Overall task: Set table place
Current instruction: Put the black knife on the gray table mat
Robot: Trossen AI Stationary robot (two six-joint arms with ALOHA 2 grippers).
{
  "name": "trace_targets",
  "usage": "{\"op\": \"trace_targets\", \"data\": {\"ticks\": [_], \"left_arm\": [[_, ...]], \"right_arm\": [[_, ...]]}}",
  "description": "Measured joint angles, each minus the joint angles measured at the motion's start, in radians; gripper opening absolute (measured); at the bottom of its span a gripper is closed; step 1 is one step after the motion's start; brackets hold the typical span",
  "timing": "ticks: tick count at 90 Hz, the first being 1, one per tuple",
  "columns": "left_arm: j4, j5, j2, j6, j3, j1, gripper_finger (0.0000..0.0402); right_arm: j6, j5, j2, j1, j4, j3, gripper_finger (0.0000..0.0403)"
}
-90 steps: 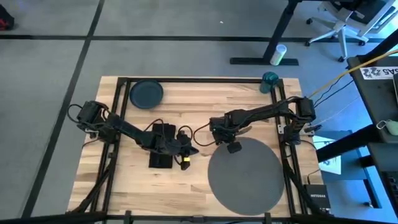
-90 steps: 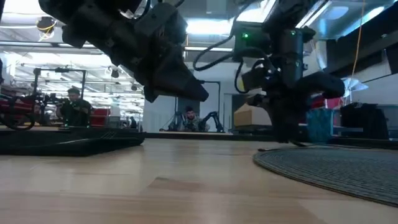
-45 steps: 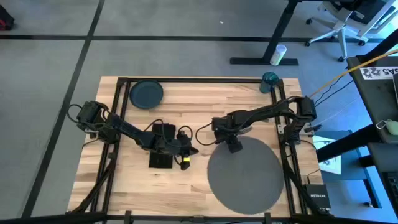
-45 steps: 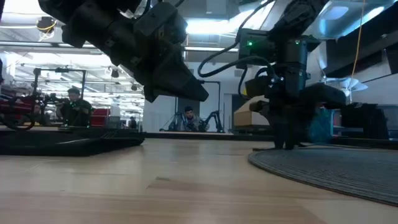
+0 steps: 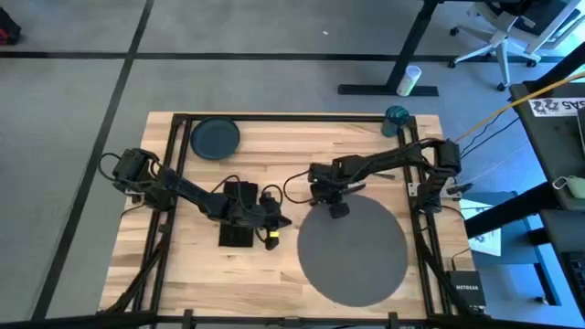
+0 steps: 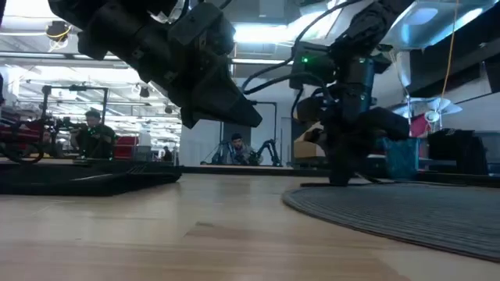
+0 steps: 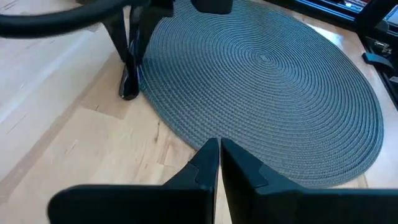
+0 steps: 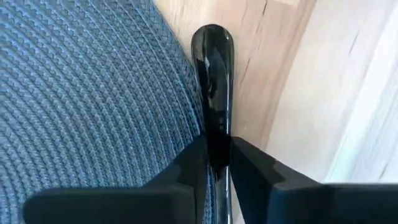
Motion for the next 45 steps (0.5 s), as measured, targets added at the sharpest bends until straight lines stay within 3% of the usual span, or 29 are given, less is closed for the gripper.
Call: {"op": "trace_targets", "data": {"ticks": [15,45], "left_arm": [[-0.001,0.0,0.0,0.002,0.0,0.0,0.0],[-0.024,0.0,0.0,-0.02,0.0,-0.016,0.0]], "right_arm": [[-0.005,0.01,-0.002,0.0,0.029,0.0,0.0004],[-0.024,0.021,0.005,0.001,-0.056,0.084,0.0]]}}
